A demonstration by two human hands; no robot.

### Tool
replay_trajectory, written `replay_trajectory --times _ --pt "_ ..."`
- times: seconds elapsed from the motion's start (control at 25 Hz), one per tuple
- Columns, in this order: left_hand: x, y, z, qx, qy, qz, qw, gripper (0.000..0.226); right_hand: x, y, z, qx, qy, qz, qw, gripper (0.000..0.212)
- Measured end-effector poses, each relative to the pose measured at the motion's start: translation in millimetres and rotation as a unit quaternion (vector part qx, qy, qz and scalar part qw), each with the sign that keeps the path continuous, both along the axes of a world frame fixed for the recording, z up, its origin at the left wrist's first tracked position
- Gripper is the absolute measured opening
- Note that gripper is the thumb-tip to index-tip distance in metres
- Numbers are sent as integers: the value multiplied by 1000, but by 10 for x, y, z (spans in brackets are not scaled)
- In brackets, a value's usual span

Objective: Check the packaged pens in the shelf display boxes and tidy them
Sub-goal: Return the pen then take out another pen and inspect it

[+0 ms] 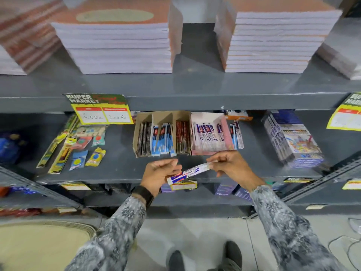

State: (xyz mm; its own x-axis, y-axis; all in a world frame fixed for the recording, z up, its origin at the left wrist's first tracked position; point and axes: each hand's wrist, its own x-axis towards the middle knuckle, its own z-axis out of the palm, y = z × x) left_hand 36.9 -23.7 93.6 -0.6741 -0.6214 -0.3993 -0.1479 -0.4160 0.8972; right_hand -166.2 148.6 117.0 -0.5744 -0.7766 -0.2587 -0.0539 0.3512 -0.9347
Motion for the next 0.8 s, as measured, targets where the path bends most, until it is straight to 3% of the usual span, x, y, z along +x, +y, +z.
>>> replay_trajectory --times 0.24,0.36,0.44,0.48,0.56,0.64,0.72,0.8 --pt "-14 -36 -48 8 18 -46 999 49 16 40 -50 -28 -59 -94 993 25" --pt "-59 -45 -83 -1 28 -15 999 51 26 57 42 -47 -77 -118 989 19" --pt "-92 -41 -140 -74 6 -8 997 42 -72 21 100 -108 -26 -202 973 21" --pt "-81 -31 -173 -173 -43 -27 984 40 -140 -23 119 -122 53 -258 957 17" --pt "-32 -4 -311 -398 -172 -103 895 47 -254 -176 133 -88 282 -312 903 12" --pt "30 36 -484 -507 -251 -199 800 58 -295 -379 52 -27 449 -275 850 14" --pt "82 88 -649 -559 -296 -265 728 66 -320 -551 -87 20 503 -172 847 14" --pt "121 125 -729 -585 -310 -275 697 71 -343 -644 -192 95 491 -61 864 12"
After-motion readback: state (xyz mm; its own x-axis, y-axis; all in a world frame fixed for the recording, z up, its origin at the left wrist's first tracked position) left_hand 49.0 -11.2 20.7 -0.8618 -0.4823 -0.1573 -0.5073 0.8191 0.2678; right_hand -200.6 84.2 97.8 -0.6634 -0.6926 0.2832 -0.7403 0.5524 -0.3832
